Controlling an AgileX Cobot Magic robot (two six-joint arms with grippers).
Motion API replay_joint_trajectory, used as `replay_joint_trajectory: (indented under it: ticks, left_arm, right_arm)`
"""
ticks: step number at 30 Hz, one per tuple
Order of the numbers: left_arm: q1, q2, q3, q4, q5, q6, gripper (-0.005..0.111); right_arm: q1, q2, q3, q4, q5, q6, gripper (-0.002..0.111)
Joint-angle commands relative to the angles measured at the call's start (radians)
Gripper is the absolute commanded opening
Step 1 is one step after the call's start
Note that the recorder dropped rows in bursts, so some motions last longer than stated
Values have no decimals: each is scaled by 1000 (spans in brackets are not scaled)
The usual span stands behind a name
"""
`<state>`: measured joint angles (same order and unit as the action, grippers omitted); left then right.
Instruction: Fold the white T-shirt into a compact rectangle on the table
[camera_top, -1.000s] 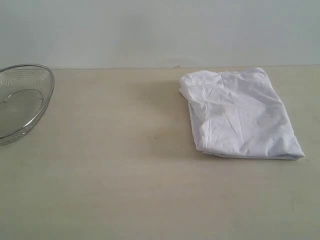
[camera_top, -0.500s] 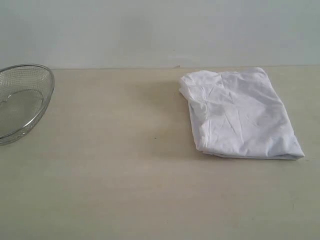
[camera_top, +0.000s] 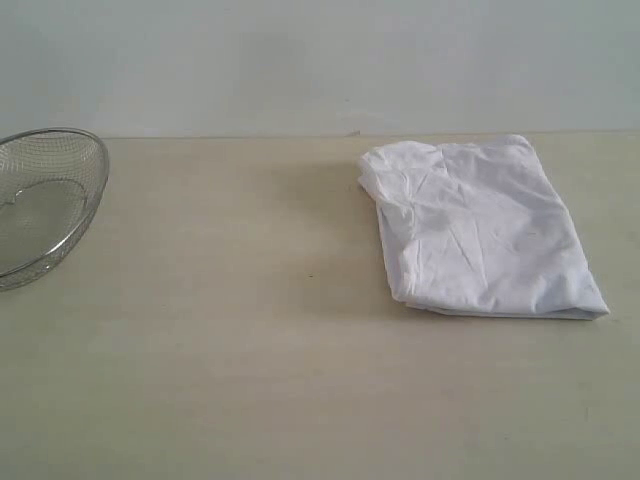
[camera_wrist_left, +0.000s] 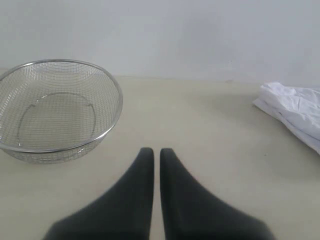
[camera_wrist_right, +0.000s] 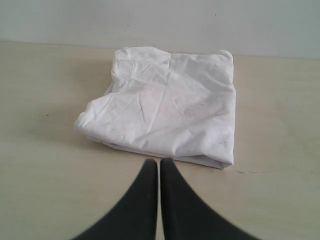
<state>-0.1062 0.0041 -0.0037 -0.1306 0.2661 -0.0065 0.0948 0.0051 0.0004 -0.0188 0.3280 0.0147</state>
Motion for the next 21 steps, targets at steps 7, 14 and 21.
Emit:
replay_joint_trajectory:
  ticks: [7, 14, 21]
  left_arm:
    - [2, -4, 4, -7, -5, -1, 5]
    - [2, -4, 4, -7, -5, -1, 5]
    - [2, -4, 4, -7, -5, -1, 5]
  right_arm:
    - [-4, -5, 0, -12, -10, 4, 0]
    - [-4, -5, 0, -12, -25, 4, 0]
    - [-4, -5, 0, -12, -25, 4, 0]
